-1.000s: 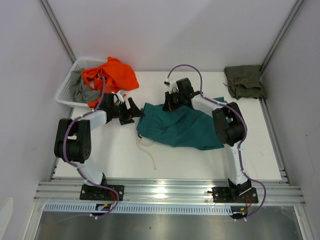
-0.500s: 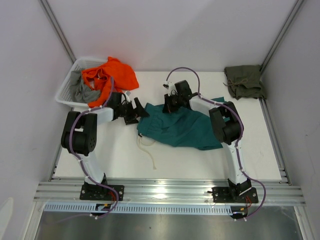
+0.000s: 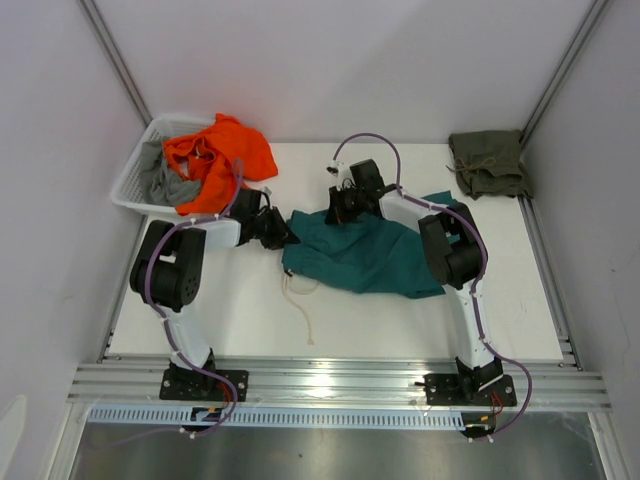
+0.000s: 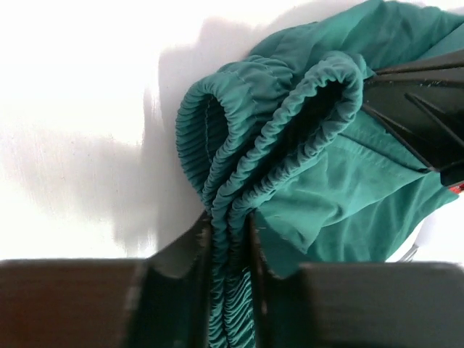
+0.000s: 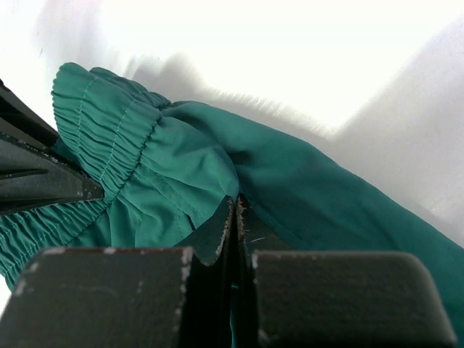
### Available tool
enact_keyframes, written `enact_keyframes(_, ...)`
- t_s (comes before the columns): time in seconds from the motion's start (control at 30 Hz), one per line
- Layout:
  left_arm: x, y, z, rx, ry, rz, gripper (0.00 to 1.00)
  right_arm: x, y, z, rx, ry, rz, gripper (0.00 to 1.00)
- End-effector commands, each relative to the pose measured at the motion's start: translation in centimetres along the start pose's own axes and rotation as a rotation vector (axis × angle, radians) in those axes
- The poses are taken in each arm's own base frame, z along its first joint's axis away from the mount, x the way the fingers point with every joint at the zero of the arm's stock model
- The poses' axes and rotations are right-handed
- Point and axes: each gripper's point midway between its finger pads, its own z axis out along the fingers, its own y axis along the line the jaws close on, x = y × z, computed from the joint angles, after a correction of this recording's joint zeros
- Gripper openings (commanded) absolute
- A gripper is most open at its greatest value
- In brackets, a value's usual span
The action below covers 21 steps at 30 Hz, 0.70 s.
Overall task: Fold and stack the shorts
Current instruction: Fold the shorts
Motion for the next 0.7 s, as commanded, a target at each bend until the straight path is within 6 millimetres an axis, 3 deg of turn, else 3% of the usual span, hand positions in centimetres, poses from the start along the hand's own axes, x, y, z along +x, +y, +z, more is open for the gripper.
enact_keyframes(0.0,-0.5,0.4,0.2,-0.031,-0.011,-0.015,0.19,-2.6,0.3,-0.1,-0.008,-0.06,-0.021,0.0)
enact_keyframes(0.07,-0.8,-0.1,0.2,-0.013,-0.013,-0.004,0.01,-2.8,0.4,-0.2,-0.01,-0.064,-0.021,0.0)
enact_keyframes(0.23,-1.9,-1.4,0.0,0.012,-0.019,0.022,0.0,-3.0,0.8,-0.6,-0.015,-0.06,-0.009,0.0)
enact_keyframes(0.27,-1.5,-1.1,-0.1,-0.001,-0.003,0.019,0.0,-3.1,0.7,-0.7,-0.009,-0.06,-0.007,0.04)
enact_keyframes(0.4,-3.1,-1.3,-1.8,-0.074,-0.009,0.074,0.0,-4.9,0.3,-2.7,0.001,-0.106,0.068,0.28)
enact_keyframes(0.43,-3.8,-1.6,-2.3,-0.077,-0.019,0.081,0.0,-5.5,-0.3,-3.5,0.004,-0.121,0.089,0.39)
enact_keyframes(0.53,-5.3,-1.8,-4.2,-0.096,-0.04,0.08,0.0,-7.7,0.6,-6.5,-0.007,-0.176,0.11,0.57)
enact_keyframes(0.67,-6.9,-0.6,-6.6,-0.119,-0.057,0.026,0.0,-8.9,1.9,-9.5,-0.013,-0.241,0.121,0.67)
